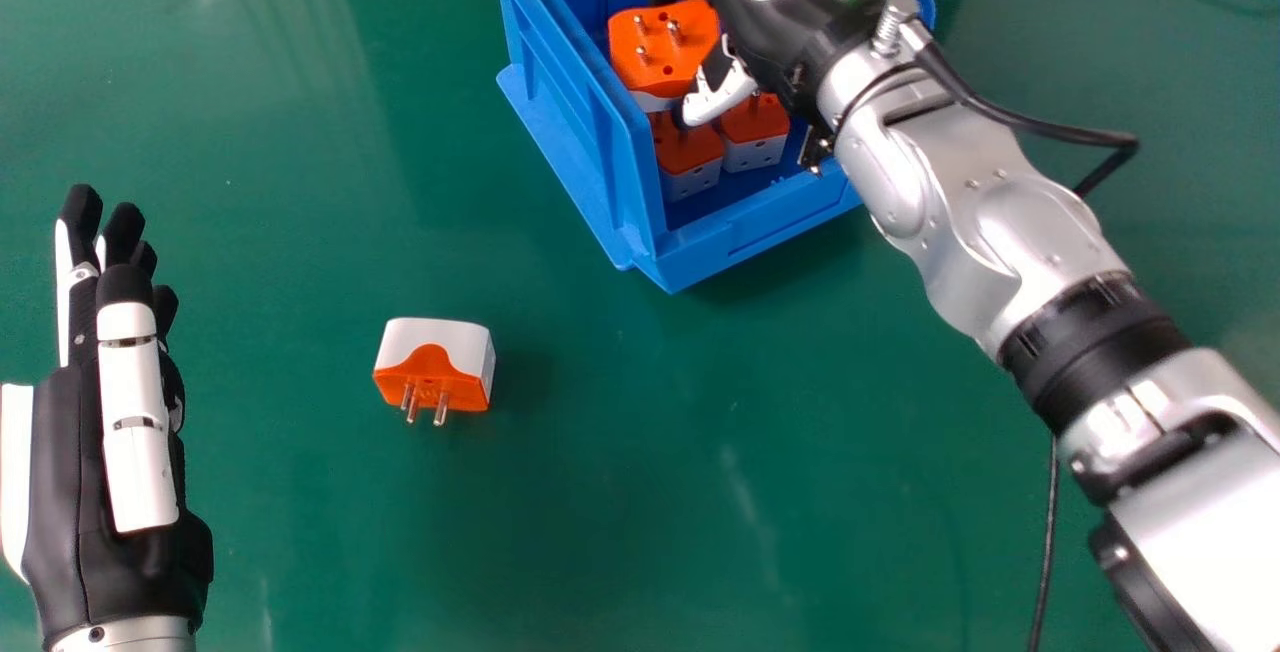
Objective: Pick all objects and put in blue box
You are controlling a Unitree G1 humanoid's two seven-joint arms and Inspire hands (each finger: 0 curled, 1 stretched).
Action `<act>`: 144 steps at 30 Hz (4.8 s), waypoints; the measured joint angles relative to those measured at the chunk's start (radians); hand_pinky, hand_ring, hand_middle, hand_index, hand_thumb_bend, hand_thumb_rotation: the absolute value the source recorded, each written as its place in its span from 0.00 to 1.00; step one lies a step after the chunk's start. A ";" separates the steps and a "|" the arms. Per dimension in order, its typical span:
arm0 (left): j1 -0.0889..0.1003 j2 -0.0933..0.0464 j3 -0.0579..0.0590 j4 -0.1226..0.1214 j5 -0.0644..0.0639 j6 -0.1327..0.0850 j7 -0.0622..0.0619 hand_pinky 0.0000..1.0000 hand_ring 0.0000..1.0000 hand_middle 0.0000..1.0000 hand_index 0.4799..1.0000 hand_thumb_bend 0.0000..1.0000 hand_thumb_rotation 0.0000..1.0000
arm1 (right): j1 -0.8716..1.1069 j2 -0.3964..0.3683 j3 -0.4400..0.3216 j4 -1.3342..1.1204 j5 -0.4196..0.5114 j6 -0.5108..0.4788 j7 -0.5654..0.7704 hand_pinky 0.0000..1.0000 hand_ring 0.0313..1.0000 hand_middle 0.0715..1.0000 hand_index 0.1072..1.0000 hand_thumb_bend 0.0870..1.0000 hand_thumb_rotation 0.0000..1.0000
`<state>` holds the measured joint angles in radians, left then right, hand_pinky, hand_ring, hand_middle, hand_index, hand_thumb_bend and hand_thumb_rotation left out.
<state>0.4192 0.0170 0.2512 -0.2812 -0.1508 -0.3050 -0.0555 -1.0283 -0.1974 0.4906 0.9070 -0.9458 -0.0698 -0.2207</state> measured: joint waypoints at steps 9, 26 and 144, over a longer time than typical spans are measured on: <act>0.025 -0.010 -0.013 -0.068 0.015 0.048 0.026 1.00 0.99 0.98 0.97 0.33 1.00 | -0.079 0.041 0.051 0.169 0.003 0.017 -0.010 0.11 0.14 0.35 0.43 0.47 0.00; 0.038 -0.021 -0.035 -0.156 0.031 0.122 0.056 1.00 0.99 0.98 0.98 0.29 1.00 | -0.106 0.040 0.087 0.198 0.029 0.089 0.040 0.15 0.19 0.34 0.45 0.47 0.00; 0.007 -0.040 -0.048 -0.174 0.035 0.163 0.041 1.00 0.99 0.98 0.98 0.21 1.00 | 1.231 -0.271 -0.338 -1.491 0.039 -0.051 0.219 0.69 0.83 0.89 0.87 0.59 0.25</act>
<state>0.4264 -0.0231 0.2029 -0.4551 -0.1155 -0.1418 -0.0141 0.2025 -0.4685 0.1526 -0.5843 -0.9065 -0.1207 -0.0021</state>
